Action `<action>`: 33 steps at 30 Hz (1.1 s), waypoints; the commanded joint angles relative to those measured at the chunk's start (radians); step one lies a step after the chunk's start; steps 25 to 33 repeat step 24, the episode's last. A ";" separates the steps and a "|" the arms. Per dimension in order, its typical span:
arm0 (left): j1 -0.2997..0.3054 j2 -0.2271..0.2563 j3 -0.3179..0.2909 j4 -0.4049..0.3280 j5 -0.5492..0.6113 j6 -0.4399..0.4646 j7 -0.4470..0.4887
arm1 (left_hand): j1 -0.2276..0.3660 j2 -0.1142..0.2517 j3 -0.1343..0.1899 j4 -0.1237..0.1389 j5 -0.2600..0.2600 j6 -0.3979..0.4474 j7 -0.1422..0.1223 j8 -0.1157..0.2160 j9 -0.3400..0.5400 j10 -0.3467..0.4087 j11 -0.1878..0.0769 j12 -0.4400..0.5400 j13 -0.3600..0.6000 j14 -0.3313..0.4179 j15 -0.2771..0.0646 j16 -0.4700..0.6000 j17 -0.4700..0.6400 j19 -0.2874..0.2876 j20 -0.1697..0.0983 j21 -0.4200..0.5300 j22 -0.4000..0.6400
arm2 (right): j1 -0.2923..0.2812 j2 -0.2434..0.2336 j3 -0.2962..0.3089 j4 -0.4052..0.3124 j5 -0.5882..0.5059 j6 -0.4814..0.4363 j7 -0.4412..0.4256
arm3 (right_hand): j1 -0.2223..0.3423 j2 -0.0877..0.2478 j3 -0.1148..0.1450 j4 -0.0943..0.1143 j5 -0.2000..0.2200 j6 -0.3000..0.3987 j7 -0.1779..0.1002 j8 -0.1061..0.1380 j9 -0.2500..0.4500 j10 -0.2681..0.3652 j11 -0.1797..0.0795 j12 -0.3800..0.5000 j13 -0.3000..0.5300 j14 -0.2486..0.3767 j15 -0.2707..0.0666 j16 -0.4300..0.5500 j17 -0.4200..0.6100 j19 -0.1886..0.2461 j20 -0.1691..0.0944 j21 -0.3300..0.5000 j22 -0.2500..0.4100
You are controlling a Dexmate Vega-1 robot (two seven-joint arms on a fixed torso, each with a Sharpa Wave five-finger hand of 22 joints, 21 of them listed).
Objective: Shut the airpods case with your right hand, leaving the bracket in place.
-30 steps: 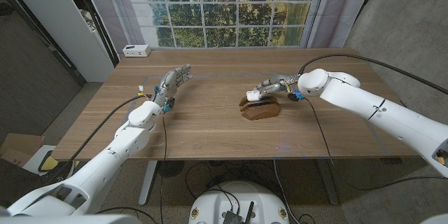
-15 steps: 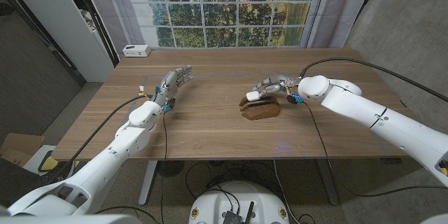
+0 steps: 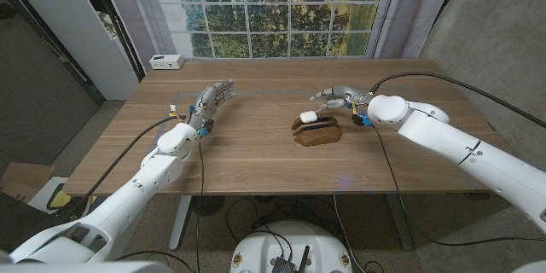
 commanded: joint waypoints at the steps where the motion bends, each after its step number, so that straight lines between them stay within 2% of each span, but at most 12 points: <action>1: -0.005 0.000 -0.003 0.005 0.004 -0.015 -0.005 | -0.001 -0.005 0.000 -0.005 0.007 0.013 0.001 0.008 0.002 0.010 0.000 0.005 0.002 0.012 -0.001 0.004 0.002 -0.001 0.000 -0.004 0.003 | -0.112 0.044 0.135 0.055 0.128 0.201 -0.098 | 0.014 0.004 -0.015 0.007 0.002 -0.057 0.003 -0.027 -0.004 -0.001 0.005 -0.007 0.005 0.013 -0.175 0.000 0.005 0.032 -0.037 0.008 0.002; 2: -0.006 0.000 -0.004 0.007 0.004 -0.017 -0.007 | -0.002 -0.005 0.000 -0.005 0.007 0.013 0.001 0.009 0.002 0.011 0.000 0.005 0.003 0.013 -0.001 0.004 0.002 -0.001 0.001 -0.004 0.003 | -0.121 0.052 0.142 0.065 0.133 0.227 -0.108 | 0.014 0.004 -0.017 0.008 0.003 -0.063 0.001 -0.028 -0.004 0.001 0.007 -0.007 0.005 0.015 -0.174 0.000 0.005 0.037 -0.039 0.009 0.002; 4: -0.010 -0.002 -0.004 0.014 0.003 -0.021 -0.011 | -0.002 -0.005 0.001 -0.005 0.007 0.014 0.001 0.008 0.002 0.013 -0.001 0.006 0.003 0.014 -0.001 0.004 0.002 -0.001 0.000 -0.004 0.003 | -0.134 0.068 0.152 0.088 0.140 0.278 -0.124 | 0.012 0.006 -0.029 0.012 0.005 -0.122 0.003 -0.044 -0.009 0.002 0.011 -0.011 0.004 0.020 -0.173 -0.002 0.003 0.052 -0.046 0.009 0.002; 9: -0.019 -0.007 -0.003 0.030 0.003 -0.030 -0.019 | -0.002 -0.005 0.001 -0.005 0.007 0.015 0.000 0.008 0.002 0.015 0.001 0.007 0.003 0.017 -0.004 0.005 0.002 0.000 0.000 -0.006 0.003 | -0.150 0.108 0.164 0.141 0.157 0.376 -0.146 | 0.022 0.008 -0.041 0.010 0.008 -0.204 0.010 -0.052 -0.015 0.018 0.011 -0.010 0.003 0.039 -0.172 -0.001 0.000 0.076 -0.061 0.009 0.002; 20: -0.061 -0.018 0.005 0.078 0.003 -0.042 -0.059 | -0.004 -0.006 0.001 -0.006 0.007 0.019 -0.003 0.008 0.003 0.023 -0.003 0.009 0.005 0.024 -0.006 0.006 0.002 0.002 -0.001 -0.008 0.003 | -0.158 0.159 0.181 0.210 0.179 0.468 -0.182 | 0.007 0.010 -0.056 0.021 0.007 -0.214 0.030 -0.041 -0.018 0.032 0.023 -0.009 0.002 0.052 -0.165 0.000 0.000 0.087 -0.064 0.008 0.002; 22: -0.070 -0.021 0.007 0.091 0.005 -0.053 -0.071 | -0.003 -0.006 0.001 -0.006 0.007 0.020 -0.003 0.007 0.003 0.025 -0.002 0.009 0.005 0.025 -0.006 0.006 0.002 0.002 -0.001 -0.009 0.004 | -0.155 0.168 0.183 0.226 0.187 0.481 -0.181 | 0.001 0.013 -0.062 0.025 0.007 -0.246 0.028 -0.048 -0.020 0.031 0.021 -0.012 0.001 0.052 -0.165 -0.002 0.001 0.088 -0.065 0.006 0.002; 24: -0.075 -0.022 0.007 0.093 0.004 -0.050 -0.071 | -0.004 -0.006 0.001 -0.007 0.007 0.020 -0.003 0.007 0.003 0.026 -0.004 0.010 0.005 0.027 -0.006 0.006 0.002 0.002 -0.001 -0.010 0.004 | -0.151 0.177 0.183 0.242 0.192 0.494 -0.180 | -0.001 0.014 -0.066 0.026 0.007 -0.268 0.030 -0.050 -0.021 0.026 0.030 -0.015 0.001 0.050 -0.162 -0.004 0.001 0.089 -0.064 0.004 0.002; 33: -0.075 -0.022 0.007 0.093 0.004 -0.050 -0.071 | -0.004 -0.006 0.001 -0.007 0.007 0.020 -0.003 0.007 0.003 0.026 -0.004 0.010 0.005 0.027 -0.006 0.006 0.002 0.002 -0.001 -0.010 0.004 | -0.151 0.177 0.183 0.242 0.192 0.494 -0.180 | -0.001 0.014 -0.066 0.026 0.007 -0.268 0.030 -0.050 -0.021 0.026 0.030 -0.015 0.001 0.050 -0.162 -0.004 0.001 0.089 -0.064 0.004 0.002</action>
